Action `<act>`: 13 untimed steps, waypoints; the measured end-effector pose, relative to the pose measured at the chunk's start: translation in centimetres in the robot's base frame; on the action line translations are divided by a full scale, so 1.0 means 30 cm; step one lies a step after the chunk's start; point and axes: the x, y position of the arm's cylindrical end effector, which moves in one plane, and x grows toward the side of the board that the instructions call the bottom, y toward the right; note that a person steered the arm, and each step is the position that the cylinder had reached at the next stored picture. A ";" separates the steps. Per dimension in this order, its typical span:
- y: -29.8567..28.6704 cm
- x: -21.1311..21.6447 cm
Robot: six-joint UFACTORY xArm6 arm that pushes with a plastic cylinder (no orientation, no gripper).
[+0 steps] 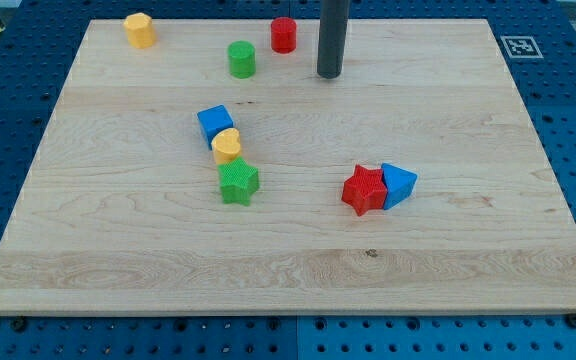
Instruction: Push the green star a bit up
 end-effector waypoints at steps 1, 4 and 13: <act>0.000 0.002; -0.268 0.135; -0.371 0.689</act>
